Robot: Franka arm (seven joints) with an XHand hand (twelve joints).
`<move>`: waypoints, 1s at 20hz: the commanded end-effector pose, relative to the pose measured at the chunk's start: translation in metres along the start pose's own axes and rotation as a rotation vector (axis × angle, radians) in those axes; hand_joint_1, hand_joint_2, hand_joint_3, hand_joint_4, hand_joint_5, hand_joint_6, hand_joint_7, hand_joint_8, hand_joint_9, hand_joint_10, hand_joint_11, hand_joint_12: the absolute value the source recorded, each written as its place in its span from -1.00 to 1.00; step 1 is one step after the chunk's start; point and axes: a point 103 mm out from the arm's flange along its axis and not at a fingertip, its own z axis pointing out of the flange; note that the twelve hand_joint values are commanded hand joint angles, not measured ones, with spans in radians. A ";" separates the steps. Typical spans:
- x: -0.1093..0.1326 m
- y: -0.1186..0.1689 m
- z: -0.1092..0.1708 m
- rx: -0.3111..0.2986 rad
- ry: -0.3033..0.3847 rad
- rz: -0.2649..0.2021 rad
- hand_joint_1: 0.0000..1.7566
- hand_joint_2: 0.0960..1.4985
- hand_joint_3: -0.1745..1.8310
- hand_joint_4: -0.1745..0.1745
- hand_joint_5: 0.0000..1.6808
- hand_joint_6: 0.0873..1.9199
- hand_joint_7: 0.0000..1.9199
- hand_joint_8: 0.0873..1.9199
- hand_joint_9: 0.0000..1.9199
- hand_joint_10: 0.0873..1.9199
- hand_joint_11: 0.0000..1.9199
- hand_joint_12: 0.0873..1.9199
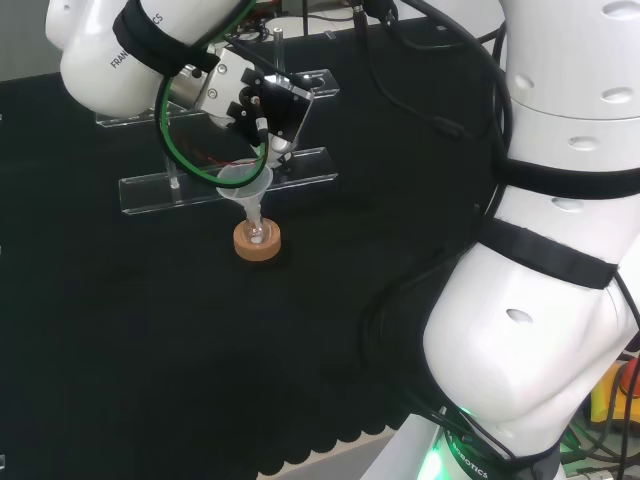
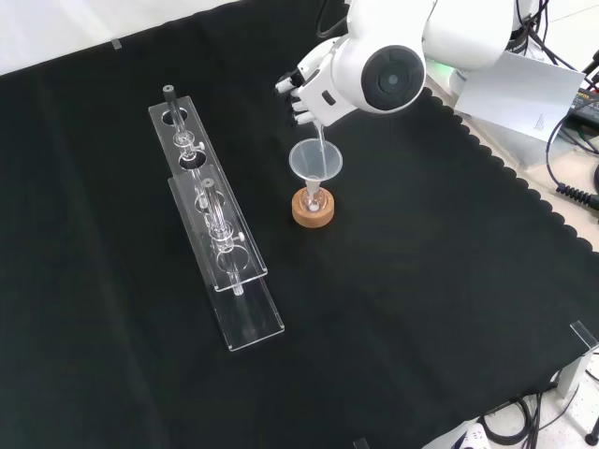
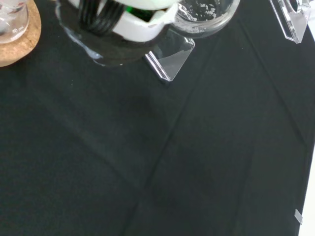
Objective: Pour all the NaCl from the weighing funnel into the round-bottom flask.
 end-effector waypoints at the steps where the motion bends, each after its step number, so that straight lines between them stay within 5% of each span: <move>1: -0.002 0.001 0.003 0.005 -0.005 0.004 0.44 0.29 -0.79 -0.13 0.38 -0.28 0.31 -0.48 0.46 -0.98 0.10 -0.11; 3: -0.001 0.001 0.002 0.008 -0.012 0.005 0.43 0.28 -0.79 0.24 0.38 -0.27 0.34 -0.54 0.46 -0.98 0.11 -0.12; 5: 0.000 0.001 0.001 0.008 -0.017 0.007 0.43 0.28 -0.79 0.33 0.38 -0.27 0.34 -0.55 0.46 -0.98 0.11 -0.12; 20: 0.000 0.000 -0.004 0.009 -0.050 0.006 0.43 0.26 -0.77 0.37 0.40 -0.31 0.37 -0.61 0.47 -0.99 0.11 -0.13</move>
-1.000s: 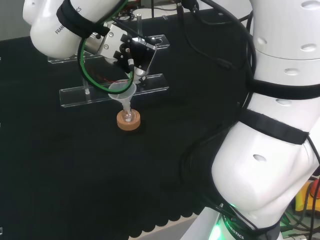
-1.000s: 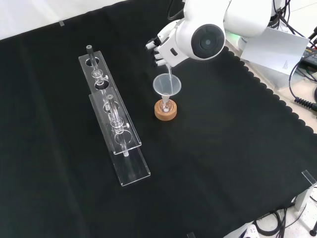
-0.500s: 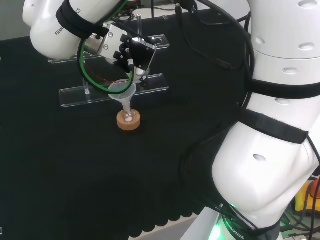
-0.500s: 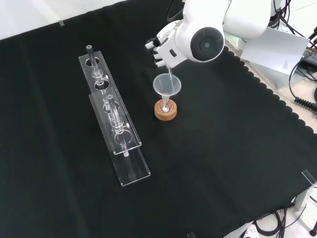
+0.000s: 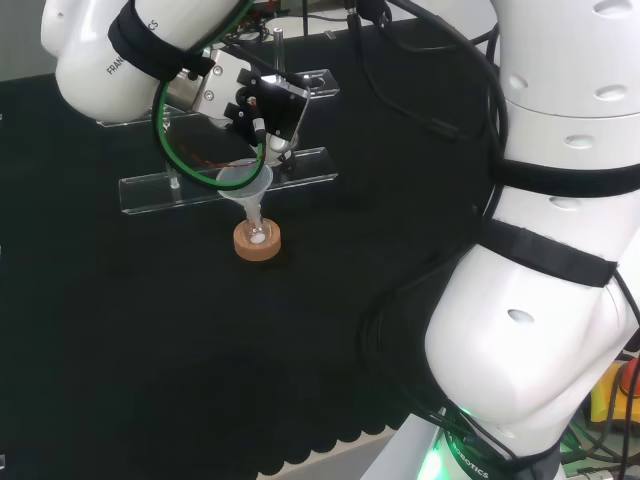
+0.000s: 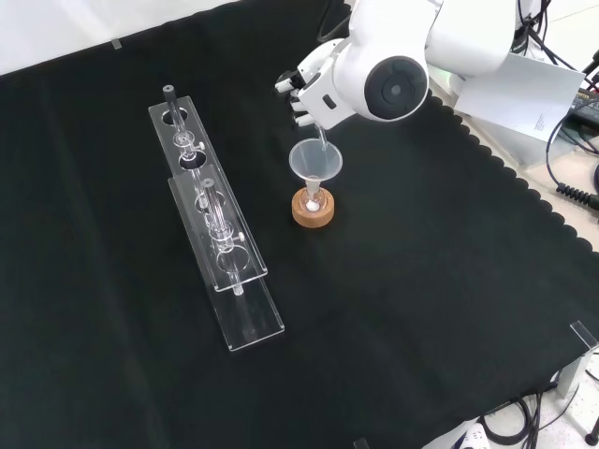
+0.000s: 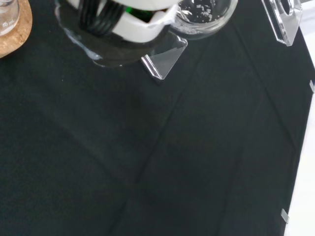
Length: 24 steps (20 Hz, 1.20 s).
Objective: Pour all the NaCl from the weighing funnel into the round-bottom flask.
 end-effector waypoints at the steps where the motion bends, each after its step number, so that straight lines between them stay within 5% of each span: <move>1: 0.001 0.000 -0.001 0.000 -0.012 0.001 0.43 0.26 -0.77 0.37 0.40 -0.31 0.37 -0.61 0.47 -0.99 0.11 -0.13; 24: 0.005 0.000 -0.009 0.011 -0.091 0.015 0.43 0.26 -0.77 0.38 0.41 -0.31 0.37 -0.61 0.47 -0.99 0.12 -0.13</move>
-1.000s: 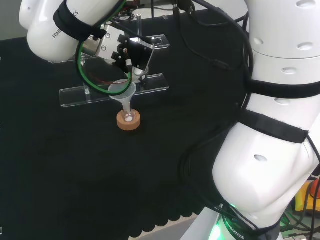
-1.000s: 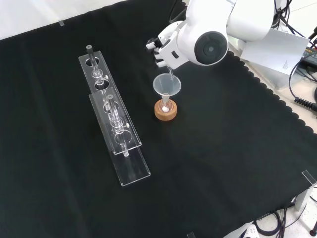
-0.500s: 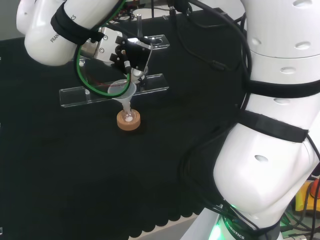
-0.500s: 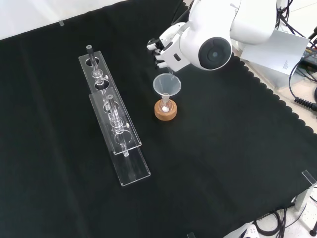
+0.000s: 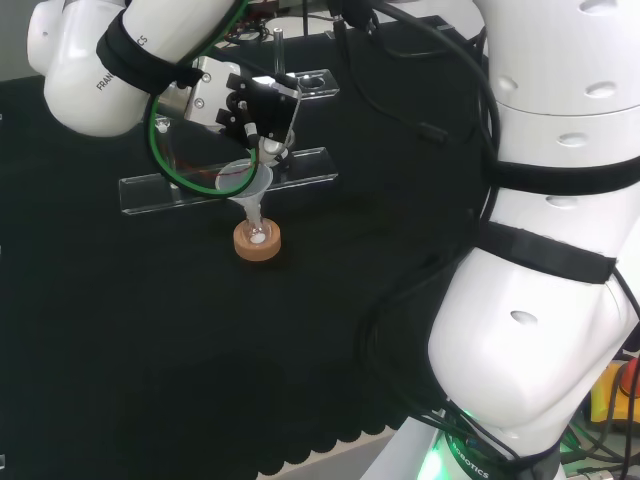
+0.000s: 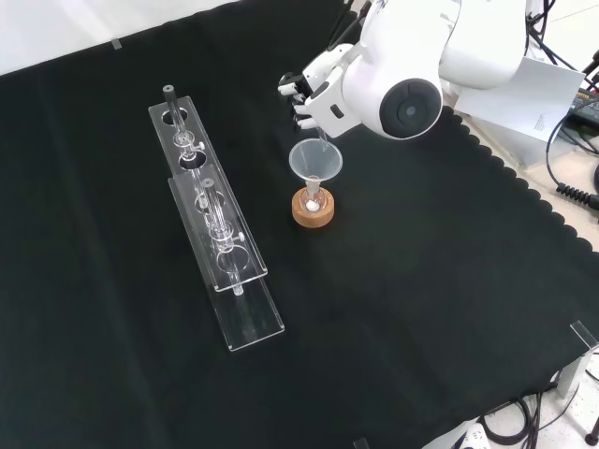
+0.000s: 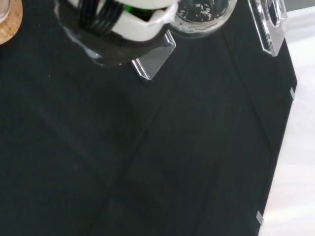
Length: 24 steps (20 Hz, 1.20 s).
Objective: Pour all the NaCl from the weighing funnel into the round-bottom flask.
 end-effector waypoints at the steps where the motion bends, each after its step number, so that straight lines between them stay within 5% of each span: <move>1: 0.001 0.001 -0.001 0.005 -0.016 0.005 0.43 0.26 -0.77 0.38 0.41 -0.32 0.37 -0.61 0.47 -0.99 0.12 -0.13; 24: 0.003 0.004 -0.004 0.017 -0.078 0.015 0.43 0.25 -0.76 0.38 0.41 -0.32 0.37 -0.62 0.47 -1.00 0.12 -0.13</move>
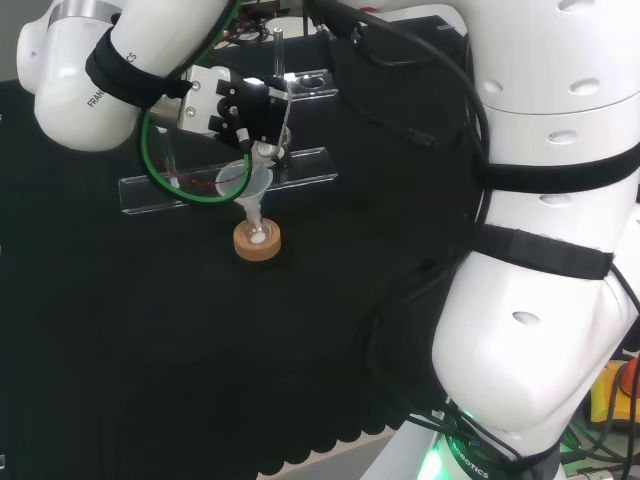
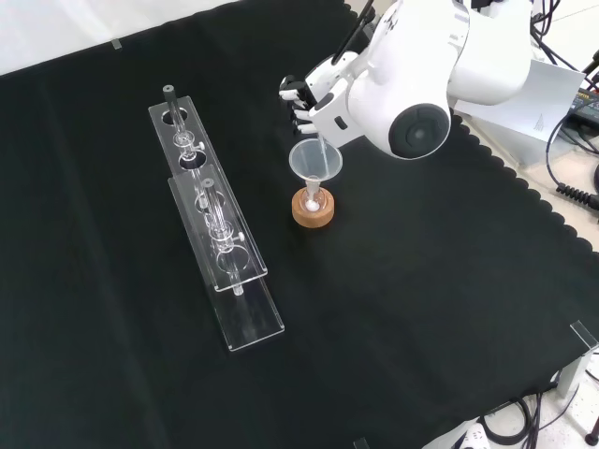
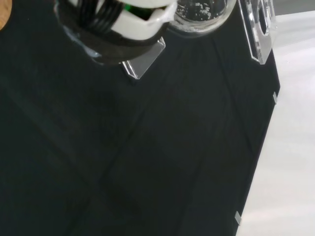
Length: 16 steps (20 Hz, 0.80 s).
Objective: Pour all the NaCl from the weighing funnel into the round-bottom flask.
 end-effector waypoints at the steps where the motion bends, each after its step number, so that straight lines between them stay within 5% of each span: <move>1: -0.002 0.001 0.003 0.007 -0.009 0.004 0.43 0.25 -0.76 0.38 0.41 -0.32 0.37 -0.62 0.47 -1.00 0.12 -0.13; 16: -0.004 0.000 0.002 0.007 -0.061 0.020 0.44 0.23 -0.74 0.38 0.43 -0.34 0.39 -0.65 0.48 -1.00 0.13 -0.15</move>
